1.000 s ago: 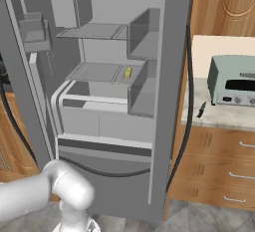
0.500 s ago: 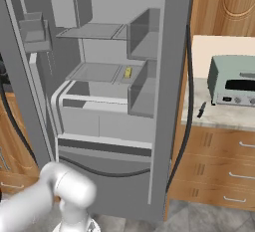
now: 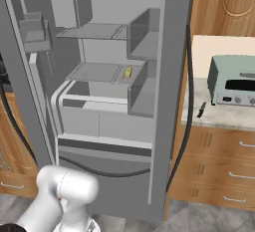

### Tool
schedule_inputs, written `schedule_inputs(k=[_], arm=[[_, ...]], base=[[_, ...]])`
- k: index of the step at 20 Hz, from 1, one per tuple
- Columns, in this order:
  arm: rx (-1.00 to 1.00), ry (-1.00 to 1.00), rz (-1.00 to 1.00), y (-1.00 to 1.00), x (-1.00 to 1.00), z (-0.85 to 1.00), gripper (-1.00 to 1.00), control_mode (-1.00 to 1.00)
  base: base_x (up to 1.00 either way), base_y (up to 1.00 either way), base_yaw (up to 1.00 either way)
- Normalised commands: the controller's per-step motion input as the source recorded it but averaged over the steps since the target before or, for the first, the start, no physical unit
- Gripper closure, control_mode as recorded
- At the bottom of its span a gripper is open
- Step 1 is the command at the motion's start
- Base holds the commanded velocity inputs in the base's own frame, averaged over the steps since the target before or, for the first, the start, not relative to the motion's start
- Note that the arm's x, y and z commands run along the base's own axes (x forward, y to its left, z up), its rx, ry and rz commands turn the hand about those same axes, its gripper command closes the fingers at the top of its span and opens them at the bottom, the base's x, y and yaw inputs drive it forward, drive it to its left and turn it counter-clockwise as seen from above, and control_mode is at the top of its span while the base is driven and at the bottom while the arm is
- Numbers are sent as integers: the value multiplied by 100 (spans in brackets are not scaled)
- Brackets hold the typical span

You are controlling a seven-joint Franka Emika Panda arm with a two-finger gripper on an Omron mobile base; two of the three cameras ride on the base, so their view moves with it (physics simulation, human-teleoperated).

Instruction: Retrieve the butter from the fridge and place it on a plate on the dining table. Then retrieve the butter knife by the fridge and place it near the plate.

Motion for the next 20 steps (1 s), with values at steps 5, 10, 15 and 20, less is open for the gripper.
schedule_inputs(k=[5, 10, 15, 20], arm=[[41, 3, 0, -72, 0, 0, -100, -100], [42, 0, 0, -58, 5, 0, -100, -100], [37, 11, 0, -15, 18, -9, -100, -100], [28, 26, 0, 1, 57, 0, -100, -100]], base=[[0, 0, 0], [0, 0, 0], [0, 0, 0], [0, 0, 0]])
